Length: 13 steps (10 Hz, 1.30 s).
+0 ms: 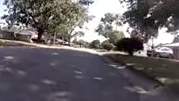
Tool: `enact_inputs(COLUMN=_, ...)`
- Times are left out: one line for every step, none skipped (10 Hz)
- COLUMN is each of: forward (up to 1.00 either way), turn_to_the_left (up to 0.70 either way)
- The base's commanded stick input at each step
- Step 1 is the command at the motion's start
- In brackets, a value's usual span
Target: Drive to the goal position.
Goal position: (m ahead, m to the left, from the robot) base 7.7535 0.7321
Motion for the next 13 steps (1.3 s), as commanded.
enact_inputs(forward=0.70, turn_to_the_left=0.03)
enact_inputs(forward=0.70, turn_to_the_left=0.03)
enact_inputs(forward=0.70, turn_to_the_left=0.03)
enact_inputs(forward=0.70, turn_to_the_left=0.03)
enact_inputs(forward=0.70, turn_to_the_left=0.03)
enact_inputs(forward=0.70, turn_to_the_left=0.03)
enact_inputs(forward=0.70, turn_to_the_left=0.03)
enact_inputs(forward=0.70, turn_to_the_left=0.03)
enact_inputs(forward=0.70, turn_to_the_left=0.03)
enact_inputs(forward=0.70, turn_to_the_left=0.03)
enact_inputs(forward=0.70, turn_to_the_left=0.03)
enact_inputs(forward=0.70, turn_to_the_left=0.03)
enact_inputs(forward=0.70, turn_to_the_left=0.03)
